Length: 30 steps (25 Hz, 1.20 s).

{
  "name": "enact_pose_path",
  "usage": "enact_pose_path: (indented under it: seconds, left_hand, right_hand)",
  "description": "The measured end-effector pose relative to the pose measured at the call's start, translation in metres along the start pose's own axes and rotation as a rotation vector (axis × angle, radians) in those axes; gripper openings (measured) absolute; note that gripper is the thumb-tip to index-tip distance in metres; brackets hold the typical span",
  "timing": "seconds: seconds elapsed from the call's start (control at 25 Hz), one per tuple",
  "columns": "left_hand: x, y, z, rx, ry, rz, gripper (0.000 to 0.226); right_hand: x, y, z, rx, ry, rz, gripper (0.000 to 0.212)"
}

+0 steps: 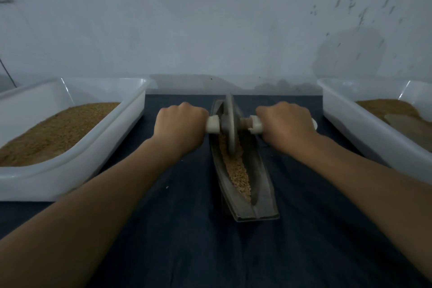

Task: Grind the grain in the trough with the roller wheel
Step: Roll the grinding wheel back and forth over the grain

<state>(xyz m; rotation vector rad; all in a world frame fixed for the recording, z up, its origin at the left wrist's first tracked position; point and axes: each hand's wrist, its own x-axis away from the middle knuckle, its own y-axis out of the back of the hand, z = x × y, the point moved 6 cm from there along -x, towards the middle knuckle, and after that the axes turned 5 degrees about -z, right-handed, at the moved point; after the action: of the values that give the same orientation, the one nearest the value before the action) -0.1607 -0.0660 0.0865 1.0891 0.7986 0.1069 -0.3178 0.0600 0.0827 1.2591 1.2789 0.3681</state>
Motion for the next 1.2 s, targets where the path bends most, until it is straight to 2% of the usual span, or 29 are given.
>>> enact_pose_path:
  seconds: [0.08, 0.16, 0.2, 0.28, 0.36, 0.44, 0.48, 0.56, 0.64, 0.68, 0.76, 0.84, 0.92, 1.04, 1.12, 1.2]
  left_hand:
    - [0.037, 0.019, -0.006, -0.011, -0.102, -0.134, 0.03]
    - [0.061, 0.045, -0.009, -0.003, -0.191, -0.206, 0.056]
    - [0.059, 0.051, -0.009, 0.004, -0.2, -0.221, 0.061]
    - [0.051, 0.038, -0.011, -0.044, -0.15, -0.14, 0.053]
    - [0.03, 0.013, -0.009, -0.064, -0.056, -0.095, 0.025]
    - [-0.004, -0.005, -0.002, -0.032, 0.022, -0.028, 0.002]
    - [-0.016, -0.011, 0.002, 0.003, 0.053, 0.026, 0.007]
    - [-0.019, -0.012, 0.004, 0.045, 0.067, 0.089, 0.013]
    - [0.0, -0.007, 0.001, 0.039, 0.021, 0.072, 0.009]
    - [0.016, 0.001, -0.002, 0.02, -0.015, 0.01, 0.008]
    - [0.047, 0.024, -0.008, -0.019, -0.12, -0.118, 0.034]
    - [0.058, 0.045, -0.011, -0.029, -0.169, -0.167, 0.055]
    - [0.052, 0.035, -0.013, -0.058, -0.126, -0.09, 0.046]
    - [0.013, 0.014, -0.014, -0.094, -0.036, -0.087, 0.005]
    - [-0.02, 0.01, -0.013, -0.121, -0.034, -0.012, 0.009]
    - [-0.029, 0.012, -0.014, -0.132, -0.056, 0.029, 0.012]
  right_hand:
    - [0.041, 0.02, 0.0, 0.049, 0.081, -0.132, 0.042]
    - [0.069, 0.042, -0.005, 0.015, 0.125, -0.209, 0.038]
    - [0.074, 0.045, -0.008, -0.014, 0.123, -0.192, 0.034]
    - [0.068, 0.035, -0.006, 0.042, 0.085, -0.128, 0.033]
    - [0.041, 0.016, -0.002, 0.072, 0.005, -0.126, 0.03]
    - [0.002, 0.0, 0.004, 0.043, -0.031, -0.059, 0.017]
    - [-0.015, -0.003, 0.006, 0.046, -0.03, -0.042, 0.01]
    - [-0.027, 0.002, 0.006, 0.05, -0.011, -0.032, 0.012]
    - [-0.005, 0.006, 0.002, 0.042, 0.003, -0.024, 0.022]
    - [0.013, 0.009, 0.0, 0.045, 0.019, -0.02, 0.03]
    - [0.049, 0.021, -0.004, 0.02, 0.078, -0.059, 0.033]
    - [0.067, 0.034, -0.007, -0.038, 0.111, -0.139, 0.023]
    - [0.06, 0.032, -0.007, 0.006, 0.098, -0.196, 0.021]
    - [0.021, -0.003, -0.005, -0.059, -0.045, -0.051, 0.024]
    - [-0.005, -0.021, -0.007, -0.133, -0.121, 0.048, 0.016]
    - [-0.006, -0.024, -0.009, -0.176, -0.106, 0.063, 0.016]
